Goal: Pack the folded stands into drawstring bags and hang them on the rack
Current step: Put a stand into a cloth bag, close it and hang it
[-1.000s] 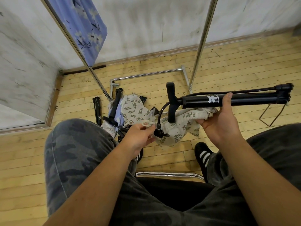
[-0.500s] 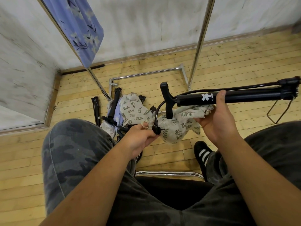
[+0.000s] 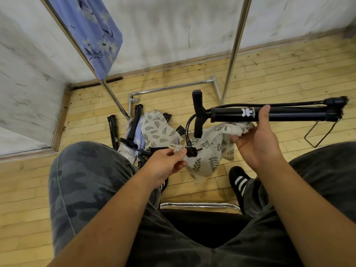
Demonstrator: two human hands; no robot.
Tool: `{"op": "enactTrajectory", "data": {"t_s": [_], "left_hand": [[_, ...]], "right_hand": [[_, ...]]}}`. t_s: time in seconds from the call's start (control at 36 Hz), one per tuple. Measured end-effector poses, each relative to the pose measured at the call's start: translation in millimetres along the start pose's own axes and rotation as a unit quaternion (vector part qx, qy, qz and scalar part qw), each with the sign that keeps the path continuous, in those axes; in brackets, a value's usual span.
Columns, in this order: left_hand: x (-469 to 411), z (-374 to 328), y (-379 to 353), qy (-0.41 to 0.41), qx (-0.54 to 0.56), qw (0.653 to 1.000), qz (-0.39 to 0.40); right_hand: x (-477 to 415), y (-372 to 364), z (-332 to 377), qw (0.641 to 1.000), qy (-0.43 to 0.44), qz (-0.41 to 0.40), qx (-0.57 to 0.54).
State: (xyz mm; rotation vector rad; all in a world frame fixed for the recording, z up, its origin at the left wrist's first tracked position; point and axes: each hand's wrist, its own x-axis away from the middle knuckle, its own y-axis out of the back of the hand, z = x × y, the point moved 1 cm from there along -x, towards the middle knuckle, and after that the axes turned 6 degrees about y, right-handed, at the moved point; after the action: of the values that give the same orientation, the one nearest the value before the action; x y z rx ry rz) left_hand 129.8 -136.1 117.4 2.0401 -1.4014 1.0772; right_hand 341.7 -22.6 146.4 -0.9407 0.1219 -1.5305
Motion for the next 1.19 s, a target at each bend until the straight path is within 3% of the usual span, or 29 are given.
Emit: {"op": "enactTrajectory", "data": {"t_s": [0.28, 0.44, 0.83, 1.19], "left_hand": [[1.8, 1.2, -8.6, 0.067, 0.023, 0.996, 0.053], [-0.4, 0.2, -7.7, 0.032, 0.036, 0.996, 0.069], [-2.0, 3.8, -9.5, -0.089, -0.074, 0.990, 0.077], [-7.5, 8.4, -1.8, -0.087, -0.125, 0.988, 0.020]], "right_hand": [[0.6, -0.4, -4.1, 0.999, -0.003, 0.033, 0.005], [-2.9, 2.0, -7.3, 0.999, 0.007, 0.044, 0.012], [-2.7, 3.2, -4.2, 1.000, 0.003, 0.011, -0.003], [3.0, -1.7, 0.5, 1.000, 0.001, -0.008, -0.014]]}}
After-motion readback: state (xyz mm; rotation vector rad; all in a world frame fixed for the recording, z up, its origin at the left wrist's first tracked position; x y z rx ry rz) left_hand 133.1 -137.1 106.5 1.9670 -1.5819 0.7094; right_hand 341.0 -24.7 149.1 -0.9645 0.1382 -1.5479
